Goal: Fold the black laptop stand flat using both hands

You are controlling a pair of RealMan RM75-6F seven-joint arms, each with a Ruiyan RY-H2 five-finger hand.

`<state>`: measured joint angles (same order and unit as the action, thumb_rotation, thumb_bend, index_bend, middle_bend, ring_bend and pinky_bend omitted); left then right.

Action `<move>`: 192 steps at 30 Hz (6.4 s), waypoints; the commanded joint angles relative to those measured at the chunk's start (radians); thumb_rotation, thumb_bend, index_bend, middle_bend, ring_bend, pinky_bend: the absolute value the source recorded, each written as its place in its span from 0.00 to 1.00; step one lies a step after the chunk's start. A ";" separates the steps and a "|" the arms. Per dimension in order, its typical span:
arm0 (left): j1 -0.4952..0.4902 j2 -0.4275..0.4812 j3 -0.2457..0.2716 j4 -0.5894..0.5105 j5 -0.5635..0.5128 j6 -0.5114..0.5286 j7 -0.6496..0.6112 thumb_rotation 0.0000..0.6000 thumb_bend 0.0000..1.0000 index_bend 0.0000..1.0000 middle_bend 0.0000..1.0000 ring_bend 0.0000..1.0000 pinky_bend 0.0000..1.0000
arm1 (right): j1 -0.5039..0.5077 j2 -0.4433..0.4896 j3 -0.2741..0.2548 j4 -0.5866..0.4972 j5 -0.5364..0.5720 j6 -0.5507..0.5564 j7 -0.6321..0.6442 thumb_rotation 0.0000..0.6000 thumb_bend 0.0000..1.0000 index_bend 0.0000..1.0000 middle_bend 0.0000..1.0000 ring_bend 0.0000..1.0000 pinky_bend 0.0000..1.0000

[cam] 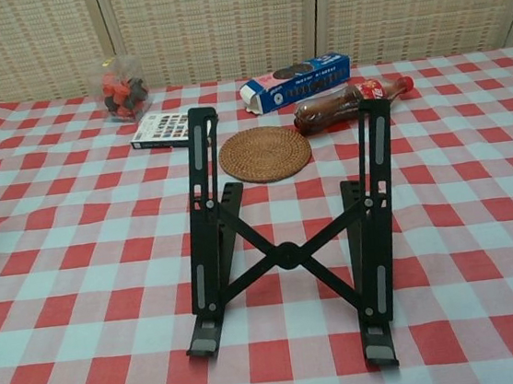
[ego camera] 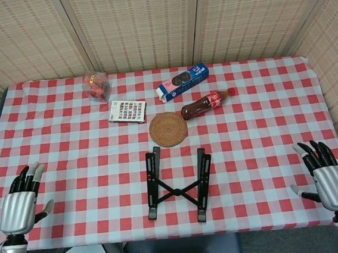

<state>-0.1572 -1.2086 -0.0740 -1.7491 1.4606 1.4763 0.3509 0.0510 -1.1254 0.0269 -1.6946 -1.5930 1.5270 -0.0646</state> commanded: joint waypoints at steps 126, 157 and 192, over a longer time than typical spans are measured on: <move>-0.575 0.101 0.201 0.051 0.389 -0.389 -1.795 0.30 0.17 0.26 0.26 0.30 0.30 | 0.470 -0.083 -0.086 -0.185 -0.118 -0.502 1.049 1.00 0.00 0.00 0.07 0.00 0.00; -0.612 0.141 0.295 -0.007 0.402 -0.342 -1.726 0.30 0.17 0.26 0.26 0.30 0.31 | 0.530 -0.239 -0.159 -0.087 -0.089 -0.560 1.076 1.00 0.00 0.00 0.07 0.00 0.00; -0.610 0.133 0.291 0.013 0.348 -0.347 -1.545 0.60 0.17 0.25 0.26 0.30 0.31 | 0.527 -0.241 -0.212 -0.100 -0.103 -0.503 1.098 1.00 0.00 0.00 0.07 0.00 0.00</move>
<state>-0.7785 -1.0705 0.2263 -1.7489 1.8211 1.1254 -1.2354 0.5790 -1.3701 -0.1864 -1.7916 -1.6940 1.0207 1.0353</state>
